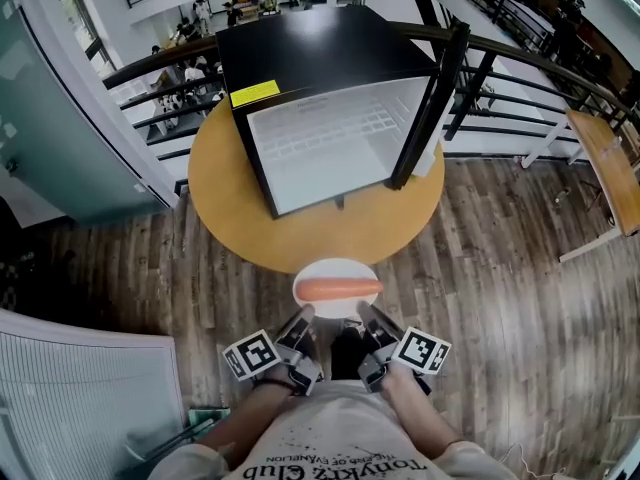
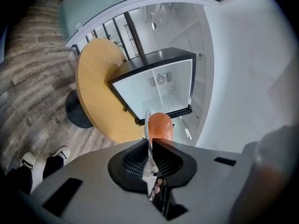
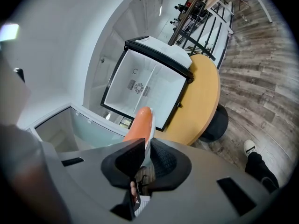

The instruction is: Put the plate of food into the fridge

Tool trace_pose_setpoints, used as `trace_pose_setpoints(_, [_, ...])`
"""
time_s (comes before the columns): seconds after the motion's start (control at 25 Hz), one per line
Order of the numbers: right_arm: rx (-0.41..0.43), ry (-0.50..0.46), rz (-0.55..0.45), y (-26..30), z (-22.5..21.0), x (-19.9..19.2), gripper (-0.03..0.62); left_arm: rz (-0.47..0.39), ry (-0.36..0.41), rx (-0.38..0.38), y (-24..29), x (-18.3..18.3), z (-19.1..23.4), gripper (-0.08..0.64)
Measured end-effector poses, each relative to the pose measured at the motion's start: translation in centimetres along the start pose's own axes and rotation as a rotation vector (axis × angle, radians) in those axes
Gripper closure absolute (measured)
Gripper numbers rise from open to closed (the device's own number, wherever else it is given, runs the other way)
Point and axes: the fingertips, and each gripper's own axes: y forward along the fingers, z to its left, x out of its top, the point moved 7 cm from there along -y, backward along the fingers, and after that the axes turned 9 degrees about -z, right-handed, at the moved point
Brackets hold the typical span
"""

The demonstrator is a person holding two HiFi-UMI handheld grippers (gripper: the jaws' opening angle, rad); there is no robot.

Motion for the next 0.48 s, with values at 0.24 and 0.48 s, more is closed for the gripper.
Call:
trace_pose_setpoints(0.24, [0.005,-0.018,0.01,3.5,-1.1,4.5,0.538,-0.011,0.0,0.0,5.5,1.0,-0.7,0.52])
trace_pose_setpoints(0.48, [0.013,-0.013,0.036,7.2,-2.1,8.1,0.538,-0.027,0.013,0.017,10.0,2.5,-1.1,0.521])
